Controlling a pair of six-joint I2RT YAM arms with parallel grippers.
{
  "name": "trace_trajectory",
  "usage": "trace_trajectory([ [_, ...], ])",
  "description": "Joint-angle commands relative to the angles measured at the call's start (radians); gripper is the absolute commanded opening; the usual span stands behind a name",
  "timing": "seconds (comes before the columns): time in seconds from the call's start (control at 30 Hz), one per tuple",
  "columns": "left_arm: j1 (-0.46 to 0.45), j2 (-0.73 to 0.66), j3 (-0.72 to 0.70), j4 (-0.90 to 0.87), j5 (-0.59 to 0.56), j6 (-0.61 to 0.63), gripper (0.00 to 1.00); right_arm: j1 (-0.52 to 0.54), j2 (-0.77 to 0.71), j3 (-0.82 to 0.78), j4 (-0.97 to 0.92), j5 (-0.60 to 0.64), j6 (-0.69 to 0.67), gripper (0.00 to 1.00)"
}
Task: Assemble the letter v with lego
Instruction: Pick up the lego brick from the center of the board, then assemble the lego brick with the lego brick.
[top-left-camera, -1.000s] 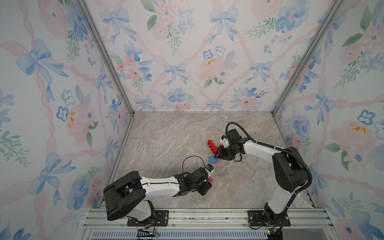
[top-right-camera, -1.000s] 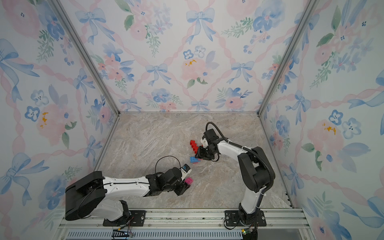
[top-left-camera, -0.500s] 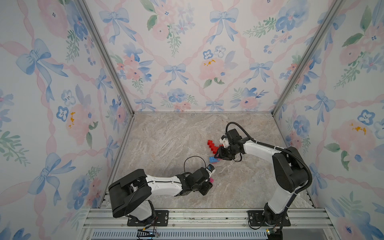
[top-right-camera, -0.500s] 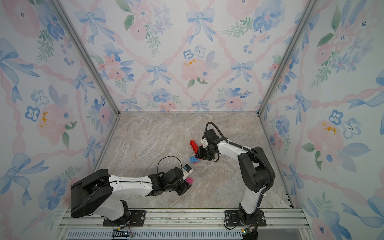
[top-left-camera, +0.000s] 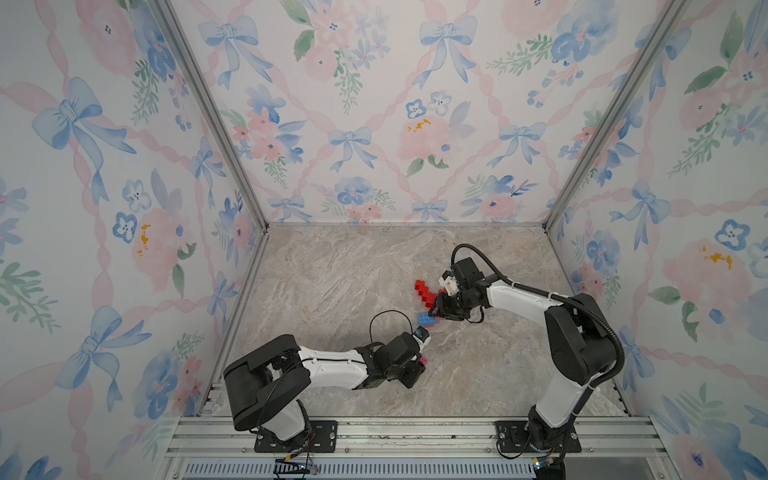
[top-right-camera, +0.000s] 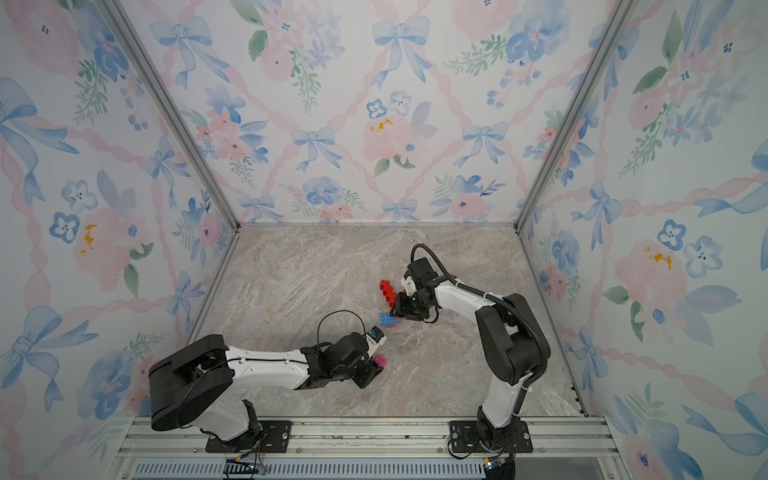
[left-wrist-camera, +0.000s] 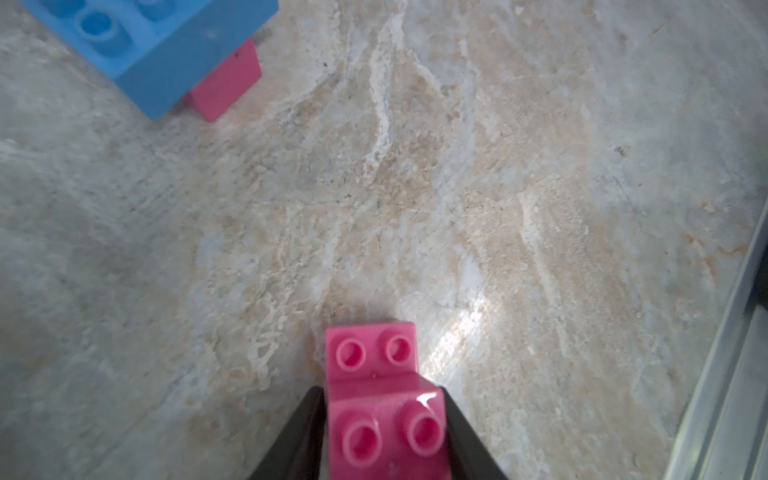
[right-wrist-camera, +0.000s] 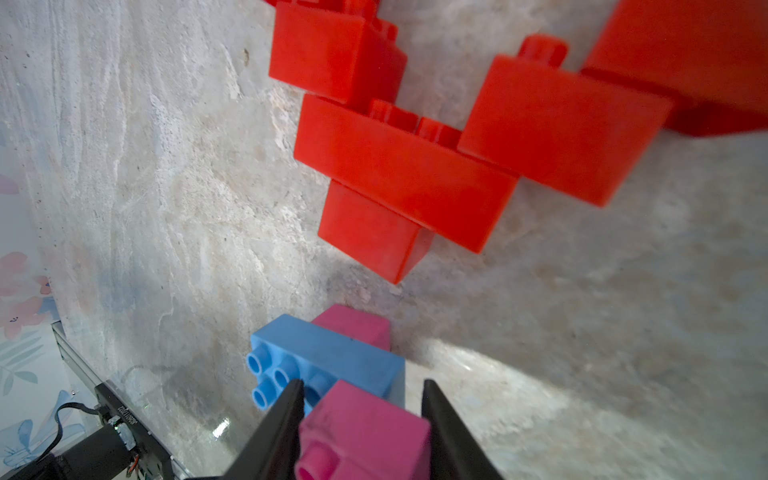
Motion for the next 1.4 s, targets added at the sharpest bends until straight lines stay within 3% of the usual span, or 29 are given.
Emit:
trace_trajectory([
  [0.0,0.011,0.018,0.014,0.005,0.018,-0.007,0.41,0.007,-0.018,0.007,-0.033,0.012,-0.018,0.46],
  [0.4,0.037,-0.017,0.011,0.005,0.031,-0.001,0.32,0.008,-0.016,0.003,-0.029,0.010,-0.020,0.46],
  [0.5,0.066,-0.068,0.014,0.003,0.036,0.016,0.22,0.003,-0.017,0.003,-0.028,0.010,-0.020,0.45],
  [0.57,0.104,-0.113,0.027,-0.003,0.059,0.036,0.01,0.002,-0.015,0.007,-0.030,0.010,-0.020,0.43],
  [0.87,0.257,-0.135,0.210,-0.166,0.143,0.294,0.00,0.004,-0.015,0.008,-0.030,0.008,-0.024,0.41],
  [1.03,0.356,-0.083,0.295,-0.196,0.278,0.322,0.00,0.002,-0.020,-0.009,-0.008,-0.001,-0.021,0.42],
  [1.37,0.373,-0.020,0.337,-0.237,0.304,0.470,0.00,-0.017,-0.039,-0.047,0.049,-0.035,-0.002,0.47],
])
